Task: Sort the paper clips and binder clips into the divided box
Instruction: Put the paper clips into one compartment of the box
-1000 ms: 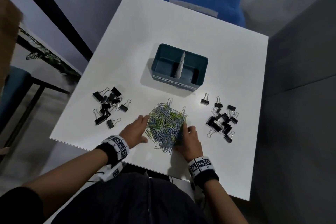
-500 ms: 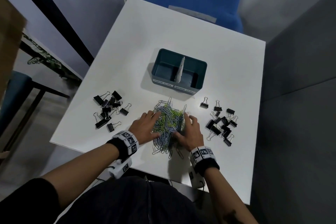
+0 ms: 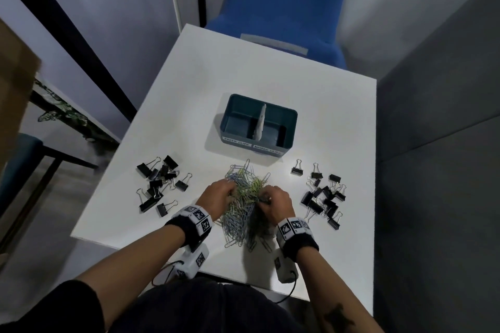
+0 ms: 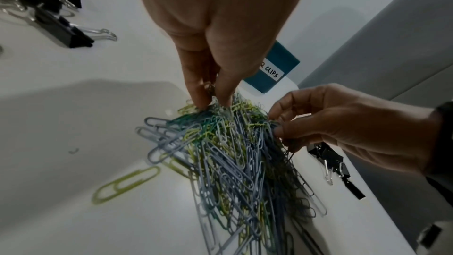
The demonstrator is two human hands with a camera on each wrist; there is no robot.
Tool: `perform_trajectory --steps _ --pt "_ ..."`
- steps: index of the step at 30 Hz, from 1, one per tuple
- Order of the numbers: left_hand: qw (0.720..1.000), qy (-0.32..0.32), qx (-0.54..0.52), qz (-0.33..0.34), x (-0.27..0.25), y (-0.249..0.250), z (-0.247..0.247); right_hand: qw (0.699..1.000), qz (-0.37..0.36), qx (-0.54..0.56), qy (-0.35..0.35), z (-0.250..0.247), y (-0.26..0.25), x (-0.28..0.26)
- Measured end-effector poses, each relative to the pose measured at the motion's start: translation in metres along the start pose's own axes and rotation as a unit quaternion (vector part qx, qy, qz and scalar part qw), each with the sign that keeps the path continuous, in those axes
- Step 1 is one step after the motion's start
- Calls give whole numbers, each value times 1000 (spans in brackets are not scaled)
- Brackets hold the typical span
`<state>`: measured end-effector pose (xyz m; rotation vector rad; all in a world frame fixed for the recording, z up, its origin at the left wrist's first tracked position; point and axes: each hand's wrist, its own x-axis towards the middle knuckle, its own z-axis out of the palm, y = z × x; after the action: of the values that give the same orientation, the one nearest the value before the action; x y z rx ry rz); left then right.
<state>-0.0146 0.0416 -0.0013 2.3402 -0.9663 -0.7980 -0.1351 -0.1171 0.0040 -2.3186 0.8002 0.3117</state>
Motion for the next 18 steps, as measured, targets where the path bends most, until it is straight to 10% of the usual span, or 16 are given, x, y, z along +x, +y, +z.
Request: perform_trajectory --steps 18 --pt "989 135 -9 53 88 69 -131 991 -112 12 76 -94 -51 -4"
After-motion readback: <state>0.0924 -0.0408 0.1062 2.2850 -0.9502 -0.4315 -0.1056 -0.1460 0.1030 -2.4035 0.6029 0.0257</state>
